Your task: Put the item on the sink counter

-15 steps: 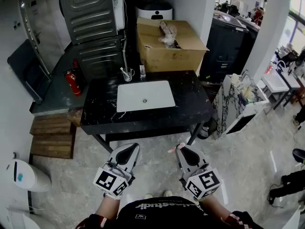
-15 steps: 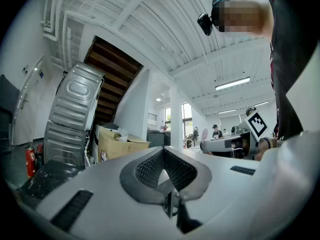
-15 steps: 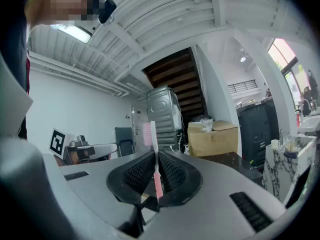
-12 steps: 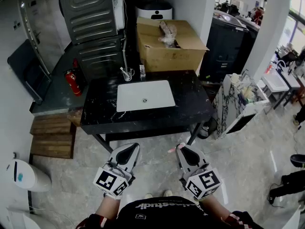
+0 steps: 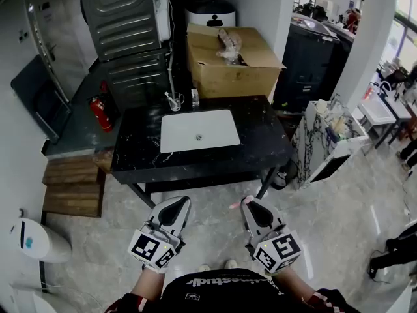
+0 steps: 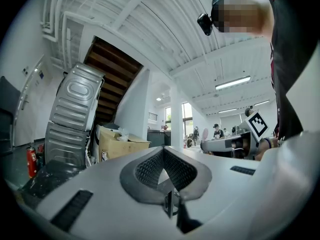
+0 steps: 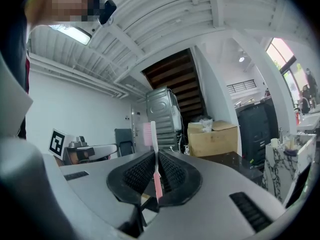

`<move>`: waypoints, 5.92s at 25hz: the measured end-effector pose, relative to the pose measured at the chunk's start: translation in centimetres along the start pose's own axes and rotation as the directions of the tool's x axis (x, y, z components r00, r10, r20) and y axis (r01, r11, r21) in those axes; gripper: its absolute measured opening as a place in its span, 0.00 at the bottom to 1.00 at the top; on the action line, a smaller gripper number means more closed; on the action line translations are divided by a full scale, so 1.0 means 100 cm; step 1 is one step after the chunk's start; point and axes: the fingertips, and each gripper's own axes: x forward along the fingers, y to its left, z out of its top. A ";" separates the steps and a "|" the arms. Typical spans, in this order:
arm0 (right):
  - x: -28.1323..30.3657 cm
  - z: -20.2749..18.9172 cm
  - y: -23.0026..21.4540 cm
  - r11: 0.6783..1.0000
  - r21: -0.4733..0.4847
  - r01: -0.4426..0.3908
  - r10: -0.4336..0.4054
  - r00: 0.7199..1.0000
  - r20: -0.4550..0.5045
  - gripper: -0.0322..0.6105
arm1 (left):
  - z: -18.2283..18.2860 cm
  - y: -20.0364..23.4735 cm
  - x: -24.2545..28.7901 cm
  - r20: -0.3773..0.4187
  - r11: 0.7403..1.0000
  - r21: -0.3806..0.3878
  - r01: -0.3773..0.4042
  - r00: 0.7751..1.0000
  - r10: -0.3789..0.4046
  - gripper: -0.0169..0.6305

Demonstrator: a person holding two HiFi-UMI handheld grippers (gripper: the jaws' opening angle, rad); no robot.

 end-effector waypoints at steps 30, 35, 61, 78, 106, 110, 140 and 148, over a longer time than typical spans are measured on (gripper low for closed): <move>-0.015 0.000 -0.037 0.997 0.021 -0.076 0.076 0.997 0.005 0.13 | -0.002 -0.026 0.031 -0.009 0.998 -0.001 -0.061 0.998 0.061 0.05; -0.025 -0.001 -0.056 0.995 0.029 -0.099 0.099 0.995 0.012 0.13 | -0.004 -0.043 0.044 -0.006 0.996 0.016 -0.082 0.997 0.082 0.05; 0.047 -0.014 -0.109 0.996 0.052 -0.077 0.078 0.997 -0.014 0.13 | -0.021 0.025 0.108 -0.003 0.996 -0.011 -0.088 0.996 0.088 0.05; 0.263 0.006 -0.095 0.995 0.022 -0.093 0.093 0.995 -0.022 0.13 | -0.021 0.225 0.167 0.017 0.998 -0.015 -0.060 0.998 0.060 0.05; 0.366 0.024 -0.089 0.998 -0.016 -0.057 0.057 0.998 0.000 0.13 | -0.033 0.326 0.196 0.028 0.999 -0.045 -0.013 0.999 0.014 0.05; 0.382 0.028 -0.095 0.997 -0.015 -0.075 0.075 0.997 0.002 0.13 | -0.034 0.337 0.203 0.029 0.999 -0.040 -0.031 0.999 0.032 0.05; 0.595 0.038 -0.151 0.982 -0.086 -0.165 0.169 0.985 0.037 0.13 | -0.068 0.469 0.311 -0.026 0.994 0.024 -0.109 0.994 0.110 0.05; 0.645 0.029 -0.167 0.984 -0.090 -0.152 0.158 0.985 0.071 0.13 | -0.084 0.489 0.317 -0.038 0.993 0.013 -0.121 0.992 0.122 0.05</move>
